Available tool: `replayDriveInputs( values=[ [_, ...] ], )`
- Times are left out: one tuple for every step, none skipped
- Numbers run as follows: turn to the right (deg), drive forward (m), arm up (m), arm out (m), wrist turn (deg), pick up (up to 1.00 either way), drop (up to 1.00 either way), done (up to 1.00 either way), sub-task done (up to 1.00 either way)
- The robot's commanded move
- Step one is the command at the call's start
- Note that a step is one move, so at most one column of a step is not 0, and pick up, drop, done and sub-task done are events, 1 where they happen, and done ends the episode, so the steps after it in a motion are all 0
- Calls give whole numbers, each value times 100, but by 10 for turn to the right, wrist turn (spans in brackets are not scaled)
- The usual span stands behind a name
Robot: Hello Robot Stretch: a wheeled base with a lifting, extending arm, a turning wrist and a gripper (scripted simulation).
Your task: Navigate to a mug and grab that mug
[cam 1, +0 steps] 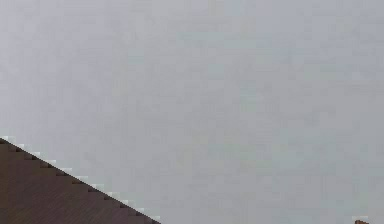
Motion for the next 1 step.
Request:
replayDriveInputs(
  values=[
    [0, 0, 50, 0, 0, 0, 0, 0, 0]
  ],
)
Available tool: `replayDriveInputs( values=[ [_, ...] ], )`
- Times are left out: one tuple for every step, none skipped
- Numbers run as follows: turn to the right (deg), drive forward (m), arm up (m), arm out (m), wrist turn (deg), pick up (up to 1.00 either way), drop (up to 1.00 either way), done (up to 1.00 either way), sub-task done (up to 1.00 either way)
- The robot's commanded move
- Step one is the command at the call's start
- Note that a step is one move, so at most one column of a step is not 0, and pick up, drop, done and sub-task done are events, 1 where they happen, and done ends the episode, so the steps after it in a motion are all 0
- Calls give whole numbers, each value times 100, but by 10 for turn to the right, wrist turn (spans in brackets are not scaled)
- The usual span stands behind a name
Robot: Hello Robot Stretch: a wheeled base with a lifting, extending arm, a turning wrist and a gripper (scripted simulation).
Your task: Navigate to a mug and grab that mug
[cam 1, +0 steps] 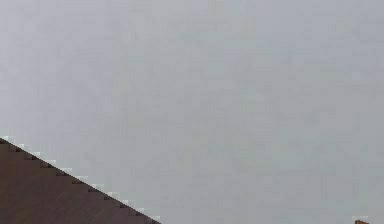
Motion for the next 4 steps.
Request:
replayDriveInputs(
  values=[
    [0, 0, 34, 0, 0, 0, 0, 0, 0],
    [0, 0, 0, 42, 0, 0, 0, 0, 0],
    [0, 0, 0, 0, 450, 0, 0, 0, 0],
    [0, 0, 0, 0, 450, 0, 0, 0, 0]
  ],
)
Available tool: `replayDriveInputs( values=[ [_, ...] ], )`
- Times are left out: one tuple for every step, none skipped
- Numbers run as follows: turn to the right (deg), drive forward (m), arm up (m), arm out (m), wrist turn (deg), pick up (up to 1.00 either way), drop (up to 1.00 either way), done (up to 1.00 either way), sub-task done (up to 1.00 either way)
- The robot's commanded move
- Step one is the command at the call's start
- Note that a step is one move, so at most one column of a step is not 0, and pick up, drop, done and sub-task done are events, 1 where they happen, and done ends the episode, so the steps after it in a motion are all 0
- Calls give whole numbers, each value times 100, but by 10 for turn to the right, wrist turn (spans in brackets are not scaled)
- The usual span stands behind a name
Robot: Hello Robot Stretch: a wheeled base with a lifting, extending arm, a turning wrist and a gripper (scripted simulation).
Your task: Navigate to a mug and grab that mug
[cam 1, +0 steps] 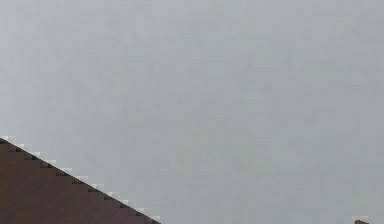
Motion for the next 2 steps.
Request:
replayDriveInputs(
  values=[
    [0, 0, 0, 0, 450, 0, 0, 0, 0],
    [0, 0, 0, 0, 240, 0, 0, 0, 0]
  ],
)
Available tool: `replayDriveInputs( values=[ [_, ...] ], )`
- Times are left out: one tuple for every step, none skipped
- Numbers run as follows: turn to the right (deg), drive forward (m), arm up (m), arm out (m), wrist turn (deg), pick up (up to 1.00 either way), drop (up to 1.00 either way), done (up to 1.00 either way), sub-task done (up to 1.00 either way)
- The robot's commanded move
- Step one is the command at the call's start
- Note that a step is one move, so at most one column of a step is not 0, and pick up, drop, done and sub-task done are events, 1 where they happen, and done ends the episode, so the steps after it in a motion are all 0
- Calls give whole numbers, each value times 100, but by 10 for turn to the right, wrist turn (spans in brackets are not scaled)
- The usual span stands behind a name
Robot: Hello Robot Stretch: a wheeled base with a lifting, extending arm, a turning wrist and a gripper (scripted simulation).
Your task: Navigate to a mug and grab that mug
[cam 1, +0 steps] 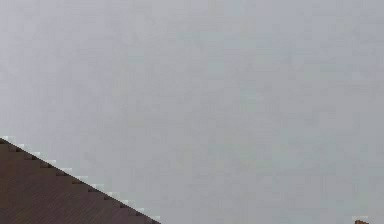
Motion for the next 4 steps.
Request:
replayDriveInputs(
  values=[
    [0, 0, -30, 0, 0, 0, 0, 0, 0],
    [0, 0, 0, 0, 0, 100, 0, 0, 0],
    [0, 0, 10, 0, 0, 0, 0, 0, 0],
    [0, 0, 0, 0, 0, 0, 0, 100, 0]
  ],
)
